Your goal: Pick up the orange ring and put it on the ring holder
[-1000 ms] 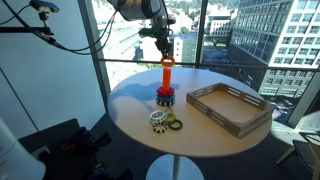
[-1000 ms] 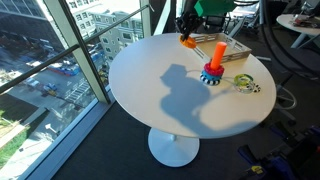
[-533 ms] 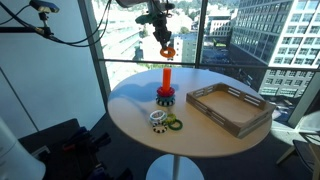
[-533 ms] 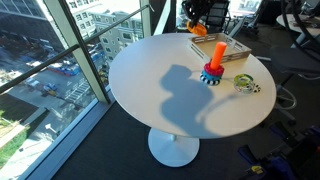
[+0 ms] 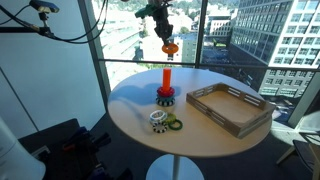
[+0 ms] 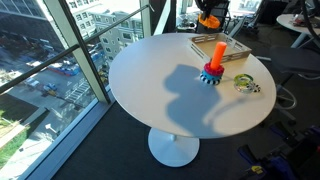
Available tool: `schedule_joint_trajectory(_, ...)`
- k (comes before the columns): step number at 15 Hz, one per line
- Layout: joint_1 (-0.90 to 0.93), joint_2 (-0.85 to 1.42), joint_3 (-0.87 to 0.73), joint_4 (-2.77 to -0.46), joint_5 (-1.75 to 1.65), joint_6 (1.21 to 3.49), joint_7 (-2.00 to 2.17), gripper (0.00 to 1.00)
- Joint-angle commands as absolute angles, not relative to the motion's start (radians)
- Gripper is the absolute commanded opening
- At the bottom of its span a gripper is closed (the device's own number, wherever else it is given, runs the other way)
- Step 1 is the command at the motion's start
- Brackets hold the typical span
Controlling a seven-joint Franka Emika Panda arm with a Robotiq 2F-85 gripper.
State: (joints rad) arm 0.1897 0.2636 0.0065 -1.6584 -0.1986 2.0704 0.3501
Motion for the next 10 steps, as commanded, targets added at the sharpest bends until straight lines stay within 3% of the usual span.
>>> schedule_joint_trajectory(1,0.167,0.248,0.003,-1.696,-0.216,2.071,0.376,0.06)
schedule_joint_trajectory(10,0.138,0.251,-0.006,-1.761,-0.211,2.016,0.369,0.06)
